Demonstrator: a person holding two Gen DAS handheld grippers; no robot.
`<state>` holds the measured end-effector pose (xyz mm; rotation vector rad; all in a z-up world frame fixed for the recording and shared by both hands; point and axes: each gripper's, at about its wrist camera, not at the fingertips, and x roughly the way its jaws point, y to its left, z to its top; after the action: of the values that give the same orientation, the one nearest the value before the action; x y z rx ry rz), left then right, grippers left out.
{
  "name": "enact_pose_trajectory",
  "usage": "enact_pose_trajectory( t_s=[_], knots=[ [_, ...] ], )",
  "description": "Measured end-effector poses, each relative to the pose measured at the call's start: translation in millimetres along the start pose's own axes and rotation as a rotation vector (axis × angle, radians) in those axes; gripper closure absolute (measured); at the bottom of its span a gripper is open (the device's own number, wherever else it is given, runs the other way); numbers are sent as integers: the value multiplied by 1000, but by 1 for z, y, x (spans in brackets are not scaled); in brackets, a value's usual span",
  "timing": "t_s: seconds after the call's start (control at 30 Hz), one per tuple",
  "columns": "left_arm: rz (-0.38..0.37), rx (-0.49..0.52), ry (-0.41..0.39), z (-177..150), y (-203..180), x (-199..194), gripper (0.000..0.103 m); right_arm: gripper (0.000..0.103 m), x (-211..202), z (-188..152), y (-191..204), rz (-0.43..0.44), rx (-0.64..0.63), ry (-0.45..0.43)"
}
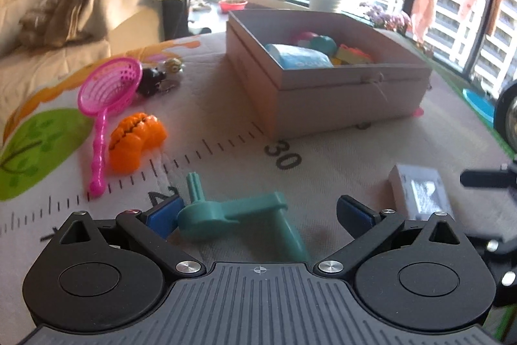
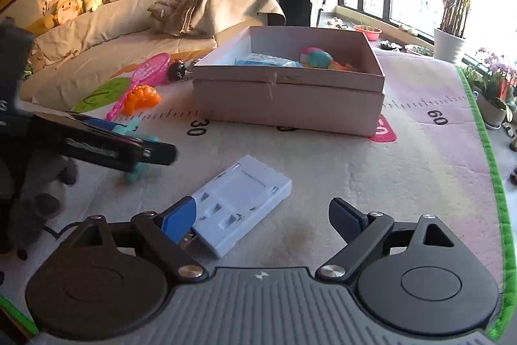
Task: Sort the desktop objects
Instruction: 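Grasp the teal toy with the left tool while the right grasps the white battery pack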
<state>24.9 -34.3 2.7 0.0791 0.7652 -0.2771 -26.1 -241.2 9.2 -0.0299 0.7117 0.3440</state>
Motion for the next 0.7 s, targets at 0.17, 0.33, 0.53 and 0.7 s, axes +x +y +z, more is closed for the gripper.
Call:
enact_pose_trajectory(
  t_s=[0.17,0.33,0.53,0.7],
  knots=[
    [53,48,-8,-14,5,-13,1,13,9,2,8,38,11,6],
    [105,22,-6,-21,23,-24,1,26,20,2,35,2,-94,-13],
    [73,-18,-24,-20,34,-30,1,34,14,2,21,-124,-134,-33],
    [59,29,-56,-6,19,-16,1,34,9,6,-4,-83,-18,-5]
  ],
)
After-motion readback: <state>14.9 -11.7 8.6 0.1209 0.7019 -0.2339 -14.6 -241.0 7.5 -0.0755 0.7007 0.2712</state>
